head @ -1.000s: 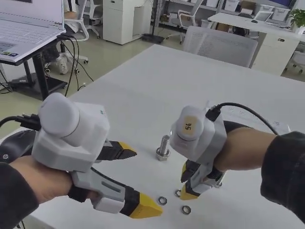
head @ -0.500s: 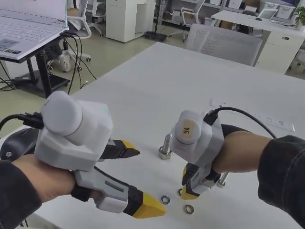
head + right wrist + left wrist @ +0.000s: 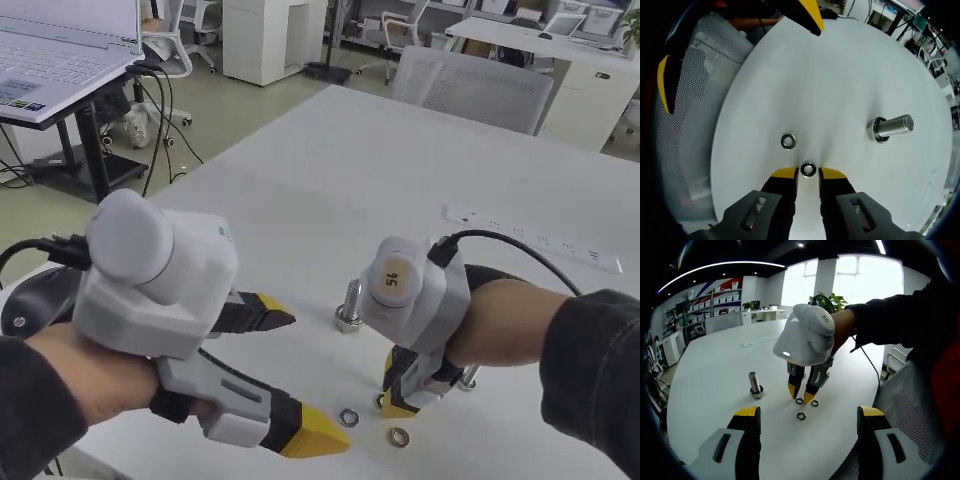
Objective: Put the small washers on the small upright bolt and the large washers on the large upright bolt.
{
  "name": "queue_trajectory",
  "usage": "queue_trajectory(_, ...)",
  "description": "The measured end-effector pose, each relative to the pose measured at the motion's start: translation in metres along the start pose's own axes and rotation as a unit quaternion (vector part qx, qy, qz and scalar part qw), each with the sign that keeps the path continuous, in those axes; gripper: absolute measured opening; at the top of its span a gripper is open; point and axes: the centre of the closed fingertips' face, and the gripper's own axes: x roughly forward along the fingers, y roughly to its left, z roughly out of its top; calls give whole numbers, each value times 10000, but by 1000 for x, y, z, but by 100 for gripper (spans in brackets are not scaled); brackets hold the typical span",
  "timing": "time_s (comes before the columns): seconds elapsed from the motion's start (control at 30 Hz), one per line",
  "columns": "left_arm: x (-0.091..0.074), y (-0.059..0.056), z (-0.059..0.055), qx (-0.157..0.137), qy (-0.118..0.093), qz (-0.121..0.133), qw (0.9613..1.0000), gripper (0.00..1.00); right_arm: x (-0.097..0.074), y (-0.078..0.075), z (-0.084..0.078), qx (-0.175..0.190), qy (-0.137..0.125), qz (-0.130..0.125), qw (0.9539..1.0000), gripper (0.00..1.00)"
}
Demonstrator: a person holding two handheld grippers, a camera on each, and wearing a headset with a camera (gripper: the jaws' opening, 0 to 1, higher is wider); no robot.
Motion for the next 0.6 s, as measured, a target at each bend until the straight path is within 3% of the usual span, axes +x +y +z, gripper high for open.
queue_trajectory(0.6,2,0,1,1,36,2,10000,78,0,1,-1,-55,-52,-56,10000,15)
